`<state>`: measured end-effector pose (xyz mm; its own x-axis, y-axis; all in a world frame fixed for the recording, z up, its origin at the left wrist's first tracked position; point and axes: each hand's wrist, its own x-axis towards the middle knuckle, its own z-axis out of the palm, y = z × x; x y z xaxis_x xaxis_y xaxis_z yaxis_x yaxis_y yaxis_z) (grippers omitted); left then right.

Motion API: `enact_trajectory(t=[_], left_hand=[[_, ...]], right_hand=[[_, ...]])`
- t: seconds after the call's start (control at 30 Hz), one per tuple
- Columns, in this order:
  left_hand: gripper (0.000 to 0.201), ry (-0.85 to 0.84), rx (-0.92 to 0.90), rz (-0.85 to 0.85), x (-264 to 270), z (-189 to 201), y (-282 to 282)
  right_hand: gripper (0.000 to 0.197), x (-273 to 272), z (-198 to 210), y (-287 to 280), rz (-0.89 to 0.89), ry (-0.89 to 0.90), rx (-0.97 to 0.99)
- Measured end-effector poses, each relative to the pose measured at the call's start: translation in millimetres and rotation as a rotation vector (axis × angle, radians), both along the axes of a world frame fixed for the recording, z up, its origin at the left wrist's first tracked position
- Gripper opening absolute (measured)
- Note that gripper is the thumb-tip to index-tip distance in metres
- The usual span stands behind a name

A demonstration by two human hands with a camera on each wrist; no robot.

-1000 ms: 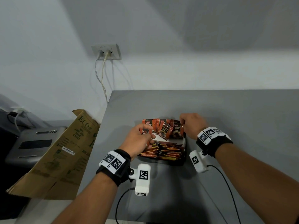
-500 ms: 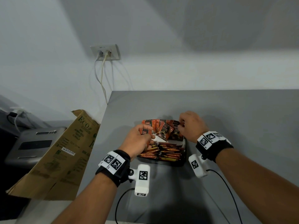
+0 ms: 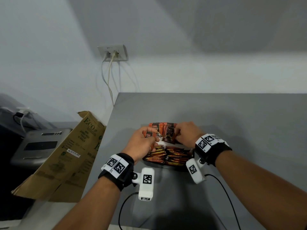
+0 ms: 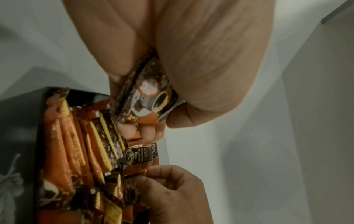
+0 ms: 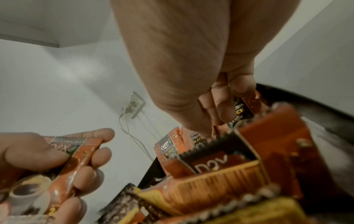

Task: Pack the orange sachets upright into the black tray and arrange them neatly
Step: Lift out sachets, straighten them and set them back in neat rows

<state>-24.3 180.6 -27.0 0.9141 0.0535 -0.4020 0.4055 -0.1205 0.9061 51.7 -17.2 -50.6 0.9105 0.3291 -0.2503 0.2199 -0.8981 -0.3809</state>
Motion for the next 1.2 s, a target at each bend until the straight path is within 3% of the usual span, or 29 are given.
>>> enact_trajectory(t=[0.2, 0.3, 0.43, 0.63, 0.83, 1.2], left_hand=[[0.040, 0.000, -0.037, 0.014, -2, 3, -1], [0.035, -0.074, -0.069, 0.003, -2, 8, -7], [0.032, -0.155, -0.056, -0.016, 4, 11, -20], [0.017, -0.093, 0.082, 0.166, 16, 5, -9], [0.016, -0.046, 0.093, 0.242, 10, -3, 13], [0.019, -0.038, 0.131, 0.223, -7, -9, 38]], right_hand=[[0.022, -1, 7, -4, -0.026, -0.027, 0.110], [0.019, -7, 24, -6, -0.082, -0.048, 0.344], [0.018, -14, 51, 1, 0.022, 0.089, 0.557], [0.010, 4, 51, -2, -0.140, -0.140, 0.448], [0.008, 9, 30, 27, -0.020, -0.036, 0.206], [0.010, 14, 19, 65, 0.029, 0.000, 0.073]])
